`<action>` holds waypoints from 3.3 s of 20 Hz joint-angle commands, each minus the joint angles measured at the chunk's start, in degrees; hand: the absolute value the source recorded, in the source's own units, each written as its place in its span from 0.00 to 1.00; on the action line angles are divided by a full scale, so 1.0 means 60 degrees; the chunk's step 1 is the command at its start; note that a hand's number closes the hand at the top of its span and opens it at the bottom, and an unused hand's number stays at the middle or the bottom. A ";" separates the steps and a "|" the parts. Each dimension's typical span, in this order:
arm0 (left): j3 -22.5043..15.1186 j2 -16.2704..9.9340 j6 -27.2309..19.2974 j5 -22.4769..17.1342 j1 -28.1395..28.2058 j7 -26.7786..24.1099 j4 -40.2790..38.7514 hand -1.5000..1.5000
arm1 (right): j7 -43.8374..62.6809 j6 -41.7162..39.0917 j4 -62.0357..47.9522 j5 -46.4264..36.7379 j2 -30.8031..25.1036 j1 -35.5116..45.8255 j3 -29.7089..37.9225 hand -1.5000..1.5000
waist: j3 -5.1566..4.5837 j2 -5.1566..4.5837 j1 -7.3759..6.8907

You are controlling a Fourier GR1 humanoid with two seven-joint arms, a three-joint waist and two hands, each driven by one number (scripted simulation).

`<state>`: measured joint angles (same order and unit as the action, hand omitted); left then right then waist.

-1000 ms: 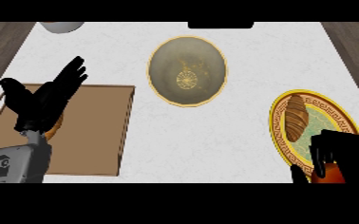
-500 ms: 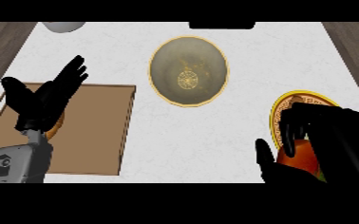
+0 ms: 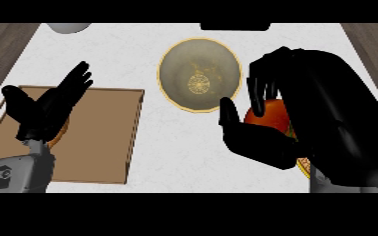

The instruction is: Pick the tomato from the plate and place it in the bowl

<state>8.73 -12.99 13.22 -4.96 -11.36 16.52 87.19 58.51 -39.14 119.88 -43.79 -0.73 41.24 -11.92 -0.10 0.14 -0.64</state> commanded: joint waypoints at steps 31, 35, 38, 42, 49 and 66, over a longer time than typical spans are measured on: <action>-0.0404 0.0374 -0.0002 0.0217 -0.0694 -0.0083 -0.0309 0.50 | -0.5125 0.7910 -1.4821 0.0967 0.0119 0.4910 0.3679 1.00 | 0.0015 -0.0291 -0.0642; -0.0595 0.0409 0.0087 0.0201 -0.0834 0.0217 -0.0168 0.50 | -0.6575 0.9068 -1.5460 0.1896 0.0120 0.4487 0.4269 0.00 | 0.0027 -0.0341 -0.0796; -0.0539 0.0331 0.0091 0.0337 -0.0903 -0.0066 -0.0486 0.50 | -0.7583 0.9858 -1.5942 0.2222 0.0121 0.4662 0.4225 0.00 | 0.0020 -0.0346 -0.0845; -0.0400 0.0321 -0.0002 0.0288 -0.0719 -0.0164 -0.0250 0.50 | -0.8346 1.0455 -1.6358 0.2047 0.0108 0.5030 0.4481 0.00 | 0.0017 -0.0343 -0.0784; -0.0366 0.0441 -0.0179 0.0341 -0.1006 -0.0153 -0.0565 0.50 | -0.8889 1.2085 -1.6945 0.1858 -0.0359 0.5197 0.4773 0.00 | 0.0015 -0.0293 -0.0516; 0.0180 0.0129 -0.0337 0.0187 -0.0049 0.0278 -0.0022 0.50 | -0.9900 0.8812 -1.1356 0.2818 -0.1423 0.1943 0.3825 0.00 | 0.0013 0.0220 0.0670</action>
<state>10.29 -13.04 12.45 -4.55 -11.69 17.53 86.40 -1.47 18.14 40.85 -28.31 -9.20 58.42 13.07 -0.02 1.08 2.25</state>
